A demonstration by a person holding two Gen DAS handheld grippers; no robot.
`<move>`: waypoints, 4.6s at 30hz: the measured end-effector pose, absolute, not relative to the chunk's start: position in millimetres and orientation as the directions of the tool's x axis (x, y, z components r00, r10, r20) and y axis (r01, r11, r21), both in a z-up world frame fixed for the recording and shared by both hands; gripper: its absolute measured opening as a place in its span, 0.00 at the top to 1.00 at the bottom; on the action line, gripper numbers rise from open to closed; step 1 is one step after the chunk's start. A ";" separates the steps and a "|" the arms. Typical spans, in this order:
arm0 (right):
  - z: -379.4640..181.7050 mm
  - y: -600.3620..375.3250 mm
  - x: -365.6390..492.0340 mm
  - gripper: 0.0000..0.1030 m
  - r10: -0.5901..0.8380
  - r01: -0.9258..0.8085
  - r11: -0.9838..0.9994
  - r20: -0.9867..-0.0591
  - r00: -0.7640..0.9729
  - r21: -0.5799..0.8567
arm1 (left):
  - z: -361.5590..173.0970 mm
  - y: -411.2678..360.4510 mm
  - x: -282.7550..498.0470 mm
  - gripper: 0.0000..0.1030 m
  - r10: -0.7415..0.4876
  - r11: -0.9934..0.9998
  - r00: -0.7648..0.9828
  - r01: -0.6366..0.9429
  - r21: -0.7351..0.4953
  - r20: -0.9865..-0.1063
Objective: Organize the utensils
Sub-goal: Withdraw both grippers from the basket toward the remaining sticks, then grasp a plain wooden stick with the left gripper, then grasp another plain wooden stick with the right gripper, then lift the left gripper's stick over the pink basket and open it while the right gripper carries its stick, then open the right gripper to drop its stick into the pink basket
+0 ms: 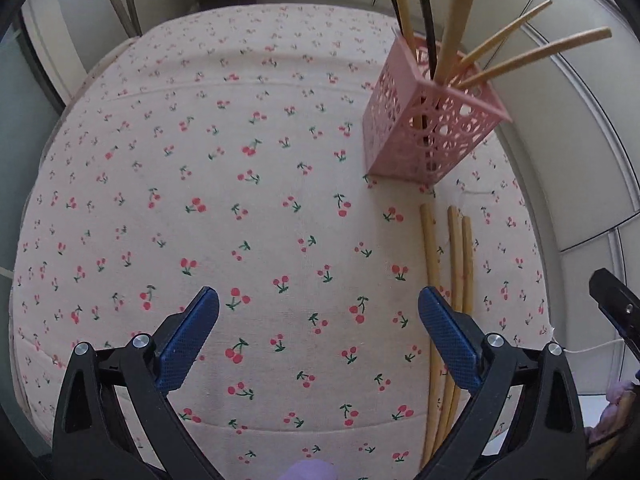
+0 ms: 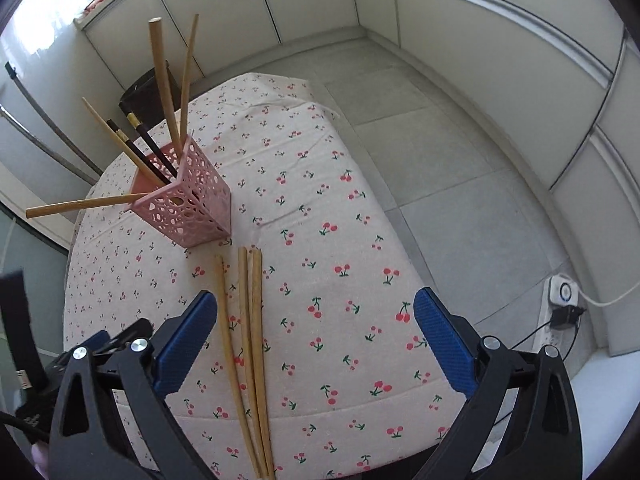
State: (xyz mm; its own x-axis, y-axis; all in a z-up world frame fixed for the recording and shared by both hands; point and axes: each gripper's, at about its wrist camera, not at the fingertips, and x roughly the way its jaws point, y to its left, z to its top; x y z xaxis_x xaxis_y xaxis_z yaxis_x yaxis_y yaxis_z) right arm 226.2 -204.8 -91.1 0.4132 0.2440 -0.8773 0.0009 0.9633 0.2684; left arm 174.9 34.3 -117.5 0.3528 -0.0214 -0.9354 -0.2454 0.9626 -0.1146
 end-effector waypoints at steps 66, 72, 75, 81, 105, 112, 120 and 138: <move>-127.0 -167.3 251.4 0.93 0.337 -0.037 0.937 -0.870 0.361 0.347 | -61.7 74.7 143.2 0.93 -0.216 0.956 0.636 -0.017 -0.293 -0.741; -47.2 -192.0 207.1 0.93 0.384 -0.142 0.918 -0.738 0.555 0.371 | -18.6 58.8 108.8 0.93 -0.233 0.958 0.733 0.059 -0.282 -0.639; -26.1 -205.2 181.8 0.93 0.416 -0.169 0.900 -0.680 0.604 0.401 | -7.4 52.0 91.6 0.93 -0.229 0.956 0.763 0.060 -0.287 -0.604; 2.1 -220.3 150.4 0.93 0.475 -0.230 0.869 -0.606 0.638 0.438 | 20.8 46.8 67.5 0.93 -0.211 0.956 0.811 0.055 -0.289 -0.546; 162.5 -259.1 224.9 0.93 0.484 -0.298 0.784 -0.236 0.843 0.544 | 189.1 36.7 141.2 0.93 -0.136 0.957 0.974 0.081 -0.280 -0.180; 156.2 -249.1 246.4 0.93 0.480 -0.294 0.795 -0.254 0.840 0.531 | 168.1 31.3 178.5 0.93 -0.097 0.968 0.969 0.039 -0.248 -0.227; 137.6 -226.2 264.3 0.93 0.489 -0.284 0.809 -0.319 0.812 0.515 | 113.2 48.2 205.3 0.69 -0.027 0.961 0.936 -0.072 -0.267 -0.350; 116.3 -184.4 284.8 0.93 0.463 -0.261 0.836 -0.366 0.807 0.482 | 131.8 85.8 176.5 0.53 0.033 0.946 0.949 -0.131 -0.297 -0.315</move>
